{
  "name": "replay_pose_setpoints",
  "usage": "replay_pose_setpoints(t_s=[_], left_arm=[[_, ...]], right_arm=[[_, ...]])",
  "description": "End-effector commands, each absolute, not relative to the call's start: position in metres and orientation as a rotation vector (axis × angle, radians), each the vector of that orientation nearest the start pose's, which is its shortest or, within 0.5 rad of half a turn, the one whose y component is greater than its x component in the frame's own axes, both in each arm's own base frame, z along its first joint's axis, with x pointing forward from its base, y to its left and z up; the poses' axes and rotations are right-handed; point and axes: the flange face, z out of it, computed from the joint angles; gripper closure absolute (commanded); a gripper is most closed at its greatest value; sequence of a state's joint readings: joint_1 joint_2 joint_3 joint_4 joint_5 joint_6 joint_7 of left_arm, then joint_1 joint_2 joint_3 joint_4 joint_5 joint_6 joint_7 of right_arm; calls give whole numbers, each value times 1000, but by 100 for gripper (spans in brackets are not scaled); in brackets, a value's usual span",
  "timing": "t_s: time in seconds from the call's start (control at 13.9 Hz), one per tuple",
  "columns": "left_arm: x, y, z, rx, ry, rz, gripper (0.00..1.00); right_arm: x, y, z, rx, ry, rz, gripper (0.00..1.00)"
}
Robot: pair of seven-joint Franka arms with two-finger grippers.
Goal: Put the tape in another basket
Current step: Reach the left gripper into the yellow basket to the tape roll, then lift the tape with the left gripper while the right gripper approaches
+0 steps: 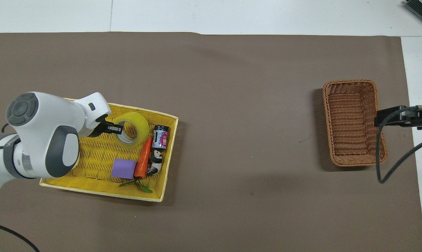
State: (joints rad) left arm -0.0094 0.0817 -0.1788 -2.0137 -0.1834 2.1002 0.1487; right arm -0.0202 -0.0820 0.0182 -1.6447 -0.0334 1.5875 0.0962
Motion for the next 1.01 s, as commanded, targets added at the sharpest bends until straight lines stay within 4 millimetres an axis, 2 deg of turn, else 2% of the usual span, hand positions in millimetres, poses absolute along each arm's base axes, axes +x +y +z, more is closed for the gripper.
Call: replay_pose_setpoints(t_s=[0.0,0.07,0.22,0.5,0.57,0.72,0.79,0.93], left_arm=[[564,-113,467,-3314,296,26,100],[564,-118,475,-3319,216,39,100],[558,-138,475,-3321,41,89,100],[540,-216,487,-3307,-288,137,100],[541,-234,499,-3343,-423,139,100],[542,-255,507,-3437,-707,306,100],[532,-278,512,-3458,-751,361,100],[519,-317,515,-3510,-777,307,100]], right_arm=[[527,-6,637,-3151,172,-37,0],[527,-6,637,-3151,172,-37,0],[527,-6,637,-3151,172,-37,0],[527,-6,637,-3151,172,-37,0],[527,-6,637,-3151,172,-37,0],[525,0,637,-3155,151,-23,0],[524,-1,637,-3156,141,-23,0],[527,8,637,-3106,129,-52,0]])
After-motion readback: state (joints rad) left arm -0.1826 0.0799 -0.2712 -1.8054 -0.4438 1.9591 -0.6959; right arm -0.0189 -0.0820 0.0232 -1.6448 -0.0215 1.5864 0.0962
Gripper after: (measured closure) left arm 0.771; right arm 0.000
